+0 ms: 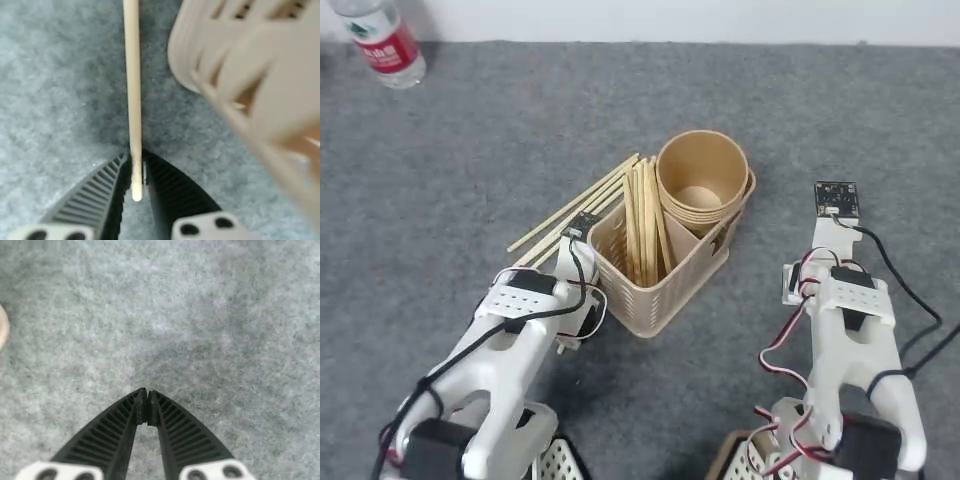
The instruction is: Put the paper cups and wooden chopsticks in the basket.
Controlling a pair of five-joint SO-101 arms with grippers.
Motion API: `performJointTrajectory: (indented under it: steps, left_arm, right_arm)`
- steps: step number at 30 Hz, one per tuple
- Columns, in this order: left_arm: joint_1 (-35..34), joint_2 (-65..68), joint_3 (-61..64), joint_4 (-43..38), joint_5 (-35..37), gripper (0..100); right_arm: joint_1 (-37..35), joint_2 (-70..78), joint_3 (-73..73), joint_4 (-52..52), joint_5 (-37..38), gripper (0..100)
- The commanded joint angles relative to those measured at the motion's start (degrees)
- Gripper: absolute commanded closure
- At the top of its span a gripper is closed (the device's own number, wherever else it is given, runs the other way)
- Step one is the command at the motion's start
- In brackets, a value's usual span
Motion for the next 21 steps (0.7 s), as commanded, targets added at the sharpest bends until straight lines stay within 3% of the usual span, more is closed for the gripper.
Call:
performJointTrajectory:
  steps: [1, 8, 16, 21]
  left_arm:
    - [-3.52, -0.35, -3.38, -0.09, -0.62, 99]
    - [-14.68, -0.35, -11.91, 0.35, 1.23, 99]
    - [-15.12, -1.85, -14.37, 0.35, 5.01, 99]
    - [-13.01, -15.74, -16.31, 2.37, 10.55, 99]
  right_arm:
    - [-0.4, -1.8, 0.0, -0.66, 0.7, 99.1]
    - [-0.4, -1.8, 0.0, -0.66, 0.7, 99.1]
    - [-0.4, -1.8, 0.0, -0.66, 0.7, 99.1]
    - [-0.4, -1.8, 0.0, -0.75, 0.7, 99.1]
